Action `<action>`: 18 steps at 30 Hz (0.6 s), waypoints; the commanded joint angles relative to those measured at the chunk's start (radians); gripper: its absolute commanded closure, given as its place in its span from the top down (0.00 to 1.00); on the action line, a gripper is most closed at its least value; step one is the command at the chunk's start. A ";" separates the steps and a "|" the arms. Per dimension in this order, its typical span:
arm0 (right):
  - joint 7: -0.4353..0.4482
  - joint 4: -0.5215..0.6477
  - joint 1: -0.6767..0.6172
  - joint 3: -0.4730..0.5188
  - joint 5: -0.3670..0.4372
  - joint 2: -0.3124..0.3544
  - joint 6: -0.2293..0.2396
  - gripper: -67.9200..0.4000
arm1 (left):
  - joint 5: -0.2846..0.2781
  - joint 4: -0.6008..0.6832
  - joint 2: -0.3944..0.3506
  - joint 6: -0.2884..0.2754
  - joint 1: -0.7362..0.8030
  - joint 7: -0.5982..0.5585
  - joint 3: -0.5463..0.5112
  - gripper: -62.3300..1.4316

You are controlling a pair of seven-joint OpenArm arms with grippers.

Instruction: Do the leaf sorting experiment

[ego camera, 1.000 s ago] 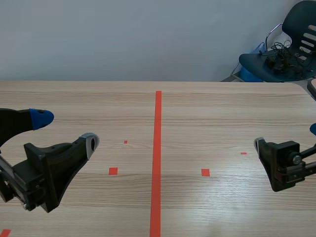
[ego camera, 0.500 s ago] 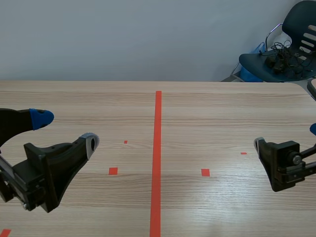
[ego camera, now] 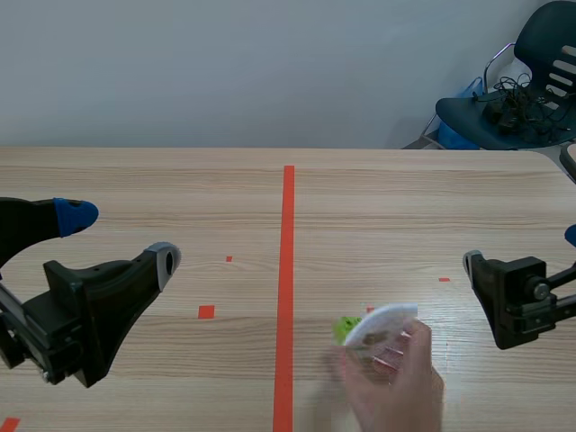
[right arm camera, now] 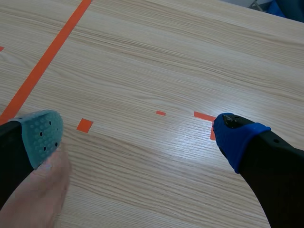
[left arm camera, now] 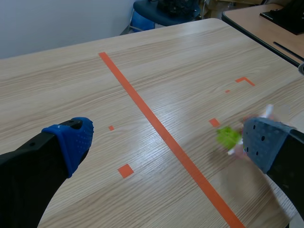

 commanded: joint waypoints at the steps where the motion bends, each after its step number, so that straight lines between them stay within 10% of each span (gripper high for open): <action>1: 0.014 0.021 0.006 0.002 0.006 0.010 -0.004 1.00 | -0.007 0.002 -0.005 -0.001 -0.003 -0.021 -0.001 1.00; 18: 0.014 0.021 0.006 0.002 0.006 0.010 -0.004 1.00 | -0.007 0.002 -0.005 -0.001 -0.003 -0.021 -0.001 1.00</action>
